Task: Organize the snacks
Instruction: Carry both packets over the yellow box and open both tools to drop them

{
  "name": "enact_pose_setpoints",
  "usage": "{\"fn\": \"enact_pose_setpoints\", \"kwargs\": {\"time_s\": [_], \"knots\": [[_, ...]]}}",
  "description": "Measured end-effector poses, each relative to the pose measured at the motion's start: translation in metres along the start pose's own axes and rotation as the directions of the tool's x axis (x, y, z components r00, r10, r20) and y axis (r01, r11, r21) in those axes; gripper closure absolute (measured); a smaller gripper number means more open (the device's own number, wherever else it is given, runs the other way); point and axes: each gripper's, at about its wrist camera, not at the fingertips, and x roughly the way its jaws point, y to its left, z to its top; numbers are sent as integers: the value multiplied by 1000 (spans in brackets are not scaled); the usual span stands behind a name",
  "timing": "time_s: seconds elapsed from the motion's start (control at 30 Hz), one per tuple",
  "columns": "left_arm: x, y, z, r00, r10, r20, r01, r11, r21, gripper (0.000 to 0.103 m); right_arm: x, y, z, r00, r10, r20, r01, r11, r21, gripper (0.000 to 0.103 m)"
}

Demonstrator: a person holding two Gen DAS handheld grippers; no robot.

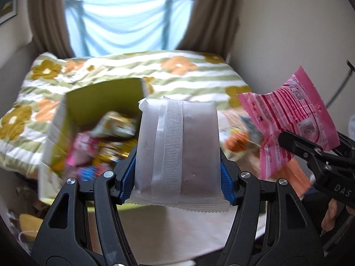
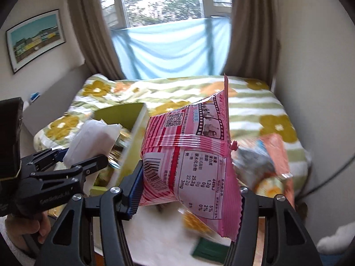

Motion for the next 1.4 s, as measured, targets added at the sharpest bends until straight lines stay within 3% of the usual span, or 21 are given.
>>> {"fn": "enact_pose_setpoints", "kwargs": {"time_s": [0.3,0.53,0.77,0.8,0.83,0.87,0.9,1.0,1.33,1.4], "knots": [[6,120,12,997,69,-30,-70,995,-68,43,50,86,28,996,85,-18,-85,995,-46,50],[38,184,-8,987,61,-148,-73,995,-75,43,87,135,22,993,95,-76,-97,995,-34,50],[66,202,-18,977,-25,-212,-2,992,-128,41,104,154,17,989,48,-142,-57,996,-66,50],[68,202,-17,977,-36,-209,8,992,-129,35,107,155,18,988,44,-151,-55,996,-70,50],[68,203,-16,979,-36,-203,10,992,-126,14,109,154,19,987,38,-155,-50,996,-75,50],[66,201,-15,981,-17,-192,-6,993,-122,3,112,155,20,987,32,-159,-46,995,-84,50],[61,201,-15,986,-9,-166,-12,992,-122,0,113,155,21,986,22,-164,-39,994,-102,50],[49,203,-15,988,-16,-151,-4,991,-132,0,117,156,21,984,-2,-181,-26,988,-152,50],[32,213,-25,988,81,-132,-100,984,-145,0,137,154,11,967,-32,-255,-26,976,-218,47],[31,213,-24,988,90,-128,-109,984,-144,0,141,155,9,964,-39,-264,-21,975,-220,37]]}}
